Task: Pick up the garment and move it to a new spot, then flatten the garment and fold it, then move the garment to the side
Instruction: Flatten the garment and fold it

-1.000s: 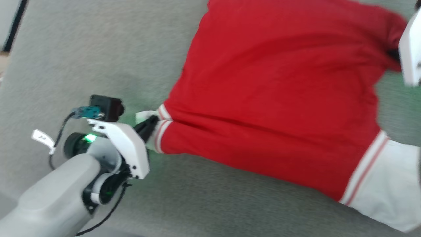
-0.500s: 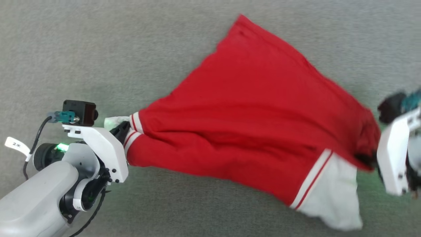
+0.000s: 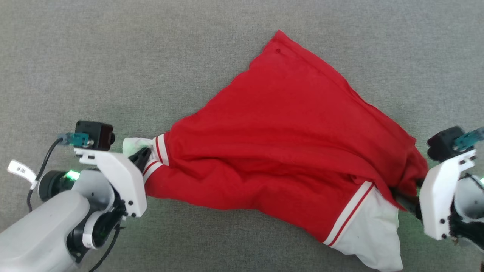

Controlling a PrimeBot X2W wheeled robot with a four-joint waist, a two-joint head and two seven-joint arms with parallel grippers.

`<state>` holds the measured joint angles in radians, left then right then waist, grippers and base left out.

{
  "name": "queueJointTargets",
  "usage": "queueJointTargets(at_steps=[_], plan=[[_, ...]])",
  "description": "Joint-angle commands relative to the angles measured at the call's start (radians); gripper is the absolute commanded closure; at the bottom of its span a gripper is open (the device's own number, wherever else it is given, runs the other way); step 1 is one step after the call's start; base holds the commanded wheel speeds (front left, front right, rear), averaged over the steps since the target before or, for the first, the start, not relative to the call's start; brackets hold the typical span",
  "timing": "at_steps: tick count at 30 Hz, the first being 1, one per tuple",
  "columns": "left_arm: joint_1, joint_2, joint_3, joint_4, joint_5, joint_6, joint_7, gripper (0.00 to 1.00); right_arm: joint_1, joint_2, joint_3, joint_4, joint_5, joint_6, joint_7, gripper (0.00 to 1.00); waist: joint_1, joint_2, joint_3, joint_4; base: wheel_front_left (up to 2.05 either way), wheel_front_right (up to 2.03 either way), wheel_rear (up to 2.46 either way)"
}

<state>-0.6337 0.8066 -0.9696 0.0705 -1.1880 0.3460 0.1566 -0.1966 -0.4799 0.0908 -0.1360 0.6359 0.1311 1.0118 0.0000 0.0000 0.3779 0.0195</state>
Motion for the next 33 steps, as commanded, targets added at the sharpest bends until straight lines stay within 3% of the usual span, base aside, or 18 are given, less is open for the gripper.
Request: queueJointTargets(at_steps=[1, 9, 14, 25, 33], plan=[[0.011, 0.002, 0.000, -0.002, -0.005, 0.004, -0.006, 1.00, 0.006, -0.001, -0.002, 0.000, -0.004, -0.001, -0.002, 0.00, 0.0000, 0.0000, -0.002, -0.001, 0.00, 0.00, 0.00], [0.035, 0.004, -0.003, -0.040, -0.008, 0.024, -0.014, 1.00, 0.004, 0.009, -0.107, -0.262, -0.038, 0.000, 0.021, 0.00, 0.0000, 0.0000, -0.018, 0.025, 0.00, 0.00, 0.00], [0.017, -0.015, -0.010, -0.054, 0.004, 0.024, -0.011, 1.00, -0.091, 0.013, -0.077, -0.292, -0.093, 0.000, -0.044, 0.00, 0.0000, 0.0000, -0.006, 0.068, 0.00, 0.00, 0.00], [-0.045, -0.108, -0.045, -0.017, 0.040, -0.028, -0.001, 1.00, -0.417, -0.022, 0.079, 0.034, -0.125, 0.000, -0.257, 0.00, 0.0000, 0.0000, 0.042, 0.220, 0.00, 0.00, 0.00], [-0.084, -0.201, -0.070, 0.072, 0.048, -0.092, -0.010, 1.00, -0.637, -0.079, 0.249, 0.378, -0.074, 0.000, -0.249, 0.00, 0.0000, 0.0000, 0.077, 0.354, 0.00, 0.00, 0.00]])
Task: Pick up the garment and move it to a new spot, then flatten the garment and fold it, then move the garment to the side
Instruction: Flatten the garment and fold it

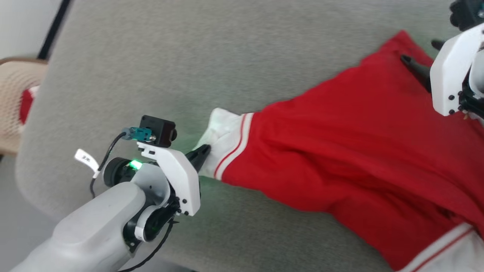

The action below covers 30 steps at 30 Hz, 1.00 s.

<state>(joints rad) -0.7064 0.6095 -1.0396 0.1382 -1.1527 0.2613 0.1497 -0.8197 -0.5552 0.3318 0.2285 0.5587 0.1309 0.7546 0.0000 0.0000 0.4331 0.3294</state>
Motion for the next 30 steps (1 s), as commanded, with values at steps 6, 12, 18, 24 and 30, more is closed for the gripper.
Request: queueJointTargets(at_steps=[6, 12, 18, 24, 30], plan=[[-0.027, -0.048, -0.006, 0.064, 0.010, -0.044, -0.018, 1.00, -0.128, -0.042, 0.131, 0.229, 0.026, 0.000, 0.106, 0.00, 0.0000, 0.0000, 0.046, 0.096, 0.00, 0.00, 0.00], [-0.035, -0.078, -0.011, 0.110, 0.010, -0.067, -0.028, 1.00, -0.131, -0.051, 0.253, 0.415, 0.089, -0.001, 0.248, 0.00, 0.0000, 0.0000, 0.057, 0.112, 0.00, 0.00, 0.00], [-0.052, -0.080, -0.001, 0.143, 0.001, -0.078, -0.028, 1.00, -0.172, -0.055, 0.308, 0.428, 0.156, 0.000, 0.274, 1.00, 0.0000, 0.0000, 0.054, 0.091, 0.00, 0.00, 0.00], [-0.100, -0.023, 0.029, 0.139, 0.006, -0.063, -0.008, 1.00, -0.249, -0.090, 0.302, 0.347, 0.187, -0.001, 0.181, 1.00, 0.0000, 0.0000, 0.022, 0.028, 0.00, 0.00, 0.00], [-0.200, 0.076, 0.053, 0.109, 0.030, -0.038, 0.071, 1.00, -0.254, -0.124, 0.262, 0.265, 0.211, 0.000, 0.113, 1.00, 0.0000, 0.0000, -0.027, -0.048, 0.00, 0.00, 0.00]])
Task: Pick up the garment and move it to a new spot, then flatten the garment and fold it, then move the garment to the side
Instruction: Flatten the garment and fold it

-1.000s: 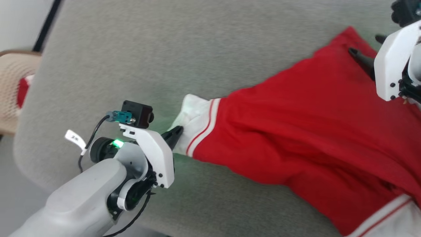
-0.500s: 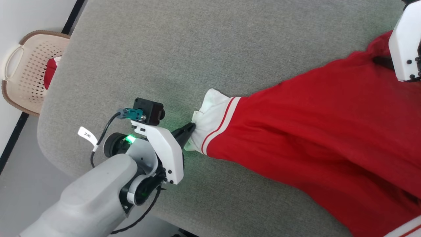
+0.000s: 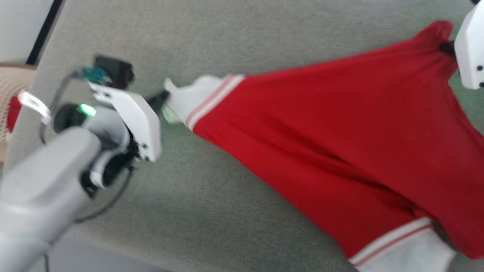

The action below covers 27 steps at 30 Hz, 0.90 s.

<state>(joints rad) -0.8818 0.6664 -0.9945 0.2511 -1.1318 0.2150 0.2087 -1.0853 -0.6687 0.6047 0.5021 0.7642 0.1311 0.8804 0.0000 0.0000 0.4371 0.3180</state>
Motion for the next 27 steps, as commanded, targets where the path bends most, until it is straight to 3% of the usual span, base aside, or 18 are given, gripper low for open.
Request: queueJointTargets(at_steps=[1, 8, 14, 22, 27], plan=[[-0.043, 0.036, 0.010, -0.013, 0.015, 0.012, 0.031, 1.00, 0.012, -0.013, -0.018, -0.020, 0.007, -0.001, -0.023, 1.00, 0.0000, 0.0000, -0.042, -0.051, 0.00, 0.00, 0.00], [-0.164, 0.120, 0.020, -0.042, 0.048, 0.020, 0.141, 1.00, 0.024, -0.024, -0.072, -0.085, 0.009, -0.001, -0.075, 1.00, 0.0000, 0.0000, -0.104, -0.130, 0.00, 0.00, 0.00], [-0.267, 0.149, 0.028, -0.034, 0.065, 0.010, 0.229, 1.00, 0.026, -0.013, -0.130, -0.134, -0.012, -0.001, -0.109, 1.00, 0.0000, 0.0000, -0.152, -0.186, 0.00, 0.00, 0.00], [-0.385, 0.118, 0.023, 0.037, 0.083, -0.019, 0.296, 1.00, 0.005, 0.025, -0.197, -0.183, -0.066, -0.001, -0.129, 1.00, 0.0000, 0.0000, -0.179, -0.226, 0.00, 0.00, 0.00], [-0.481, 0.061, 0.034, 0.131, 0.125, -0.048, 0.255, 1.00, -0.059, 0.069, -0.236, -0.149, -0.144, -0.001, -0.205, 1.00, 0.0000, 0.0000, -0.144, -0.241, 0.00, 0.00, 0.00]])
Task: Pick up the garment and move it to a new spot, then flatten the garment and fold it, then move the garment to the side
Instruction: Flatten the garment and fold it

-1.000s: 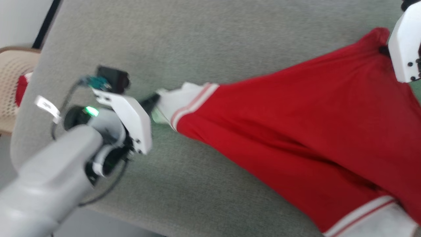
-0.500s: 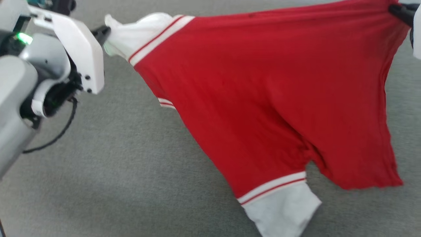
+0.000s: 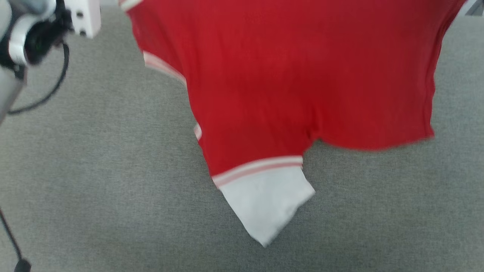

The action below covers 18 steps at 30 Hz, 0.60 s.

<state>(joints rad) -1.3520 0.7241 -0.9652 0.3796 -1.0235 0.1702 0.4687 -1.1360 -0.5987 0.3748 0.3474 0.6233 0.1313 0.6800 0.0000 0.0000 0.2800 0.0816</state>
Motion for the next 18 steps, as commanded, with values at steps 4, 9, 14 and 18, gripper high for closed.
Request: queueJointTargets(at_steps=[4, 9, 14, 18], plan=[[-0.145, -0.059, 0.036, 0.128, 0.083, -0.024, -0.127, 1.00, -0.121, 0.066, -0.043, 0.102, -0.124, -0.001, -0.153, 1.00, 0.0000, 0.0000, 0.084, -0.020, 0.00, 0.00, 0.00], [-0.309, -0.121, 0.075, 0.266, 0.185, -0.020, -0.366, 1.00, -0.267, 0.140, -0.116, 0.228, -0.311, -0.001, -0.418, 1.00, 0.0000, 0.0000, 0.152, -0.034, 0.00, 0.00, 0.00], [-0.432, -0.170, 0.106, 0.382, 0.282, -0.005, -0.664, 1.00, -0.358, 0.209, -0.189, 0.328, -0.533, -0.001, -0.712, 1.00, 0.0000, 0.0000, 0.185, -0.035, 0.00, 0.00, 0.00], [-0.451, -0.193, 0.102, 0.427, 0.338, -0.040, -0.728, 1.00, -0.365, 0.244, -0.201, 0.405, -0.615, -0.001, -0.801, 1.00, 0.0000, 0.0000, 0.192, -0.028, 0.00, 0.00, 0.00]])
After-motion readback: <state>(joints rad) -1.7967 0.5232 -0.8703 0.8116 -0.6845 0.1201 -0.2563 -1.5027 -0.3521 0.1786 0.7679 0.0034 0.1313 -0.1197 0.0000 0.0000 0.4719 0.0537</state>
